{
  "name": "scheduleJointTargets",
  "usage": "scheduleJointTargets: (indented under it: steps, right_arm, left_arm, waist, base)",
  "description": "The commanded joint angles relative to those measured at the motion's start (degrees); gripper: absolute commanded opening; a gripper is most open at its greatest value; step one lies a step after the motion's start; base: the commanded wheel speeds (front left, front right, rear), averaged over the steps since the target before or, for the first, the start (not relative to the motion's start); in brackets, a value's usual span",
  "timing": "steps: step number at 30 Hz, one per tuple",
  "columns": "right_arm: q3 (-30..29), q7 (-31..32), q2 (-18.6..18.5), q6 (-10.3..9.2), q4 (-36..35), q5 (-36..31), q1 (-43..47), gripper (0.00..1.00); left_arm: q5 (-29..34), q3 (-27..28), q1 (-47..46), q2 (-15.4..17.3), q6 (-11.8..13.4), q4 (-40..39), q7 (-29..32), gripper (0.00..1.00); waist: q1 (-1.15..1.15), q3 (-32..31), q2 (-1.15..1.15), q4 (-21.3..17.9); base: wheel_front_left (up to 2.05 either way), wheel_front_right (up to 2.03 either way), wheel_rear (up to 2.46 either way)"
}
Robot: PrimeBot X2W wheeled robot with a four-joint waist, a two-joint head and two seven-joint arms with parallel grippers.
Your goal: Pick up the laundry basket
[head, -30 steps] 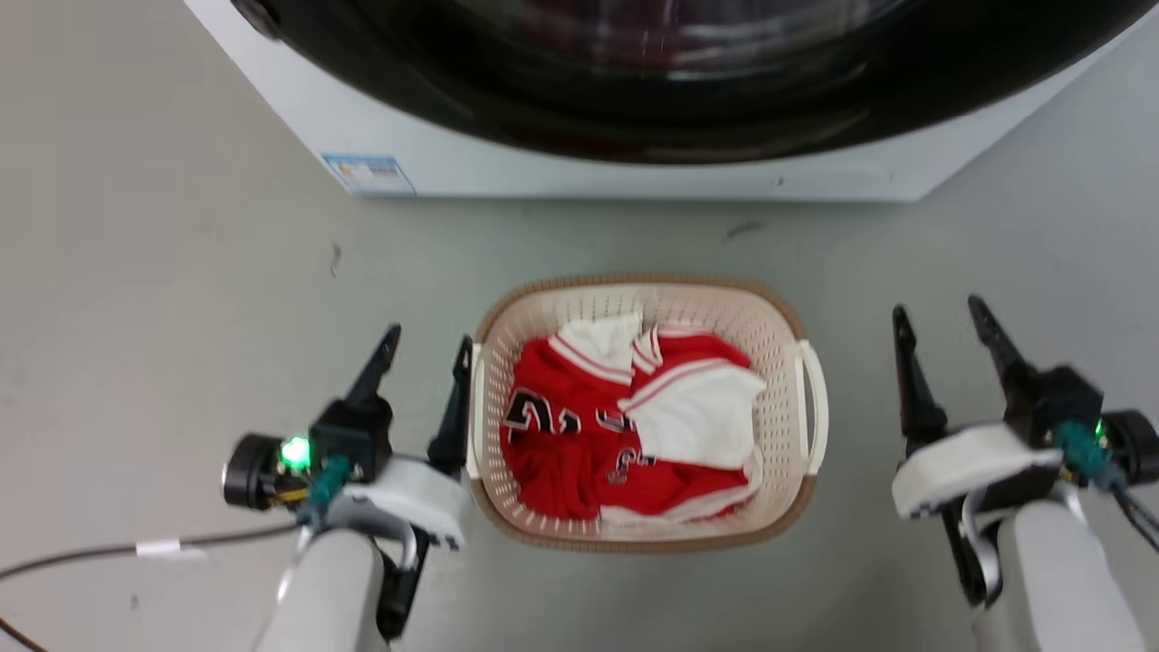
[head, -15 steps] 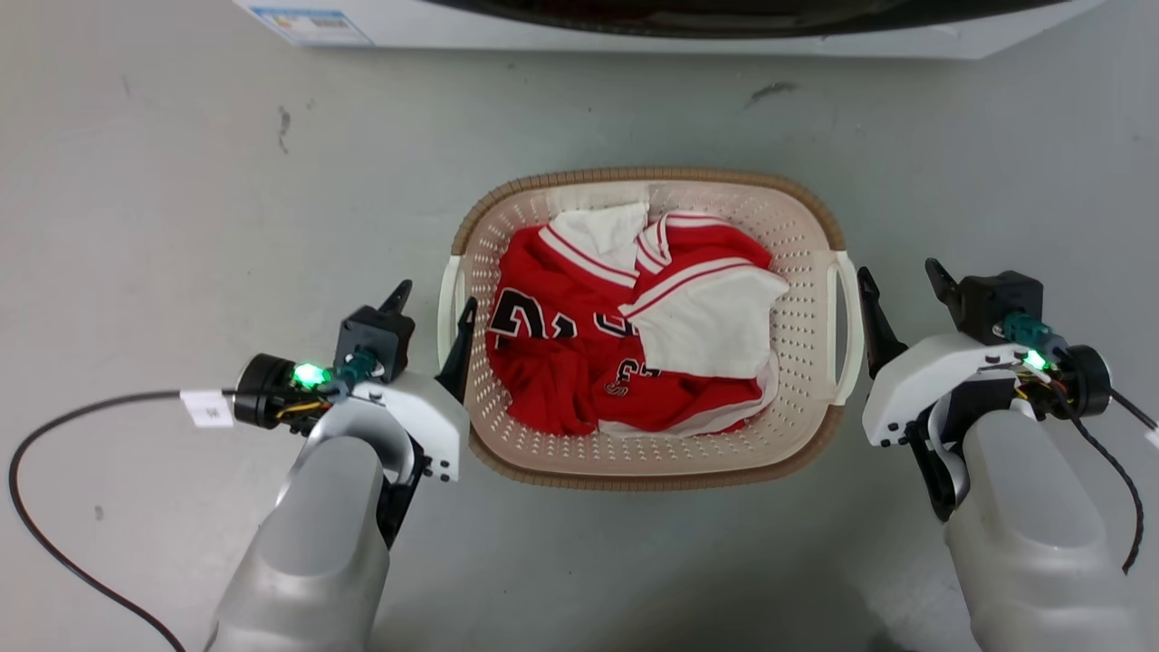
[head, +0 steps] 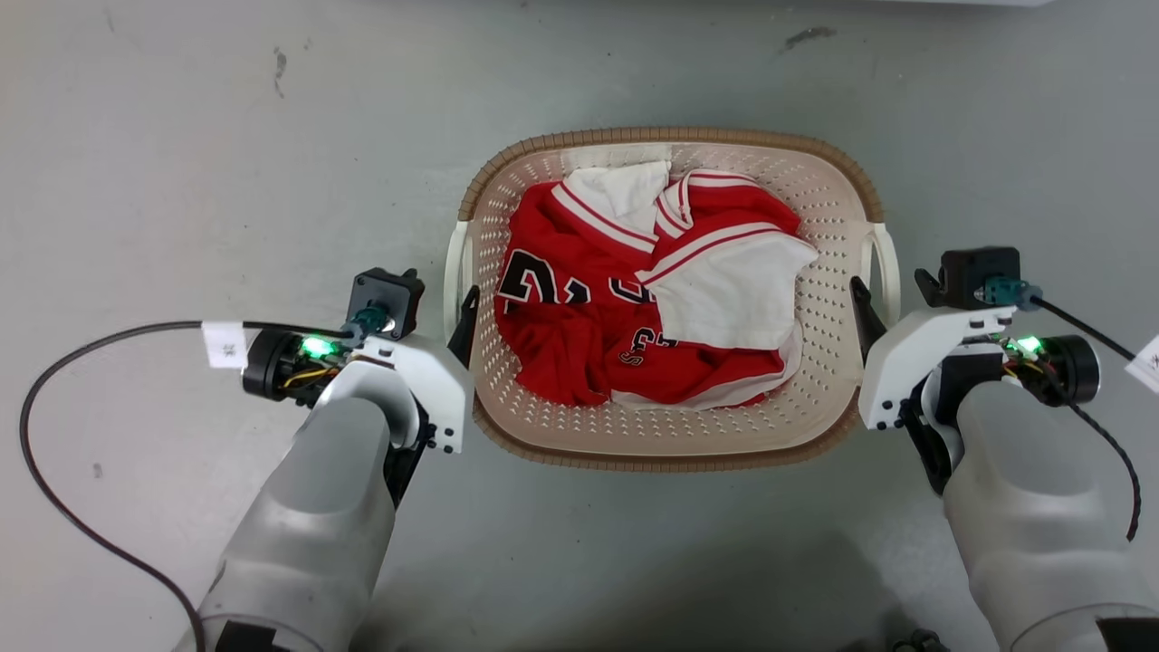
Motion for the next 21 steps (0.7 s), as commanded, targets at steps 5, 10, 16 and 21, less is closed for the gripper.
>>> scheduleJointTargets:
  steps: [5,10,16,21]
  right_arm:
    - [0.2,0.8,0.0,-0.06,3.1,-0.7,-3.4,1.0]
    - [0.0,2.7,0.0,-0.06,5.9,-1.5,-5.3,1.0]
    - [1.8,4.2,-0.1,-0.06,8.4,0.3,-6.8,1.0]
    - [1.4,3.7,-0.1,-0.05,8.8,0.0,-7.4,1.0]
  left_arm:
    - [-3.5,-3.5,-3.5,-0.5,0.0,3.8,1.4,1.0]
    - [-7.3,-7.6,-5.5,-0.7,0.0,5.2,2.8,1.0]
    - [-11.8,-12.3,-6.9,-0.1,0.0,5.4,4.4,1.0]
    - [-15.3,-15.7,-7.0,0.7,0.0,4.9,5.5,1.0]
  waist:
    - [-0.01,1.5,0.0,0.4]
    - [-0.01,2.3,0.0,0.7]
    - [-0.01,3.1,0.0,1.0]
    - [-0.01,3.6,0.0,1.0]
  base:
    - [0.0,0.0,0.0]
    - [0.0,0.0,0.0]
    - [0.0,0.0,0.0]
    - [0.0,0.0,0.0]
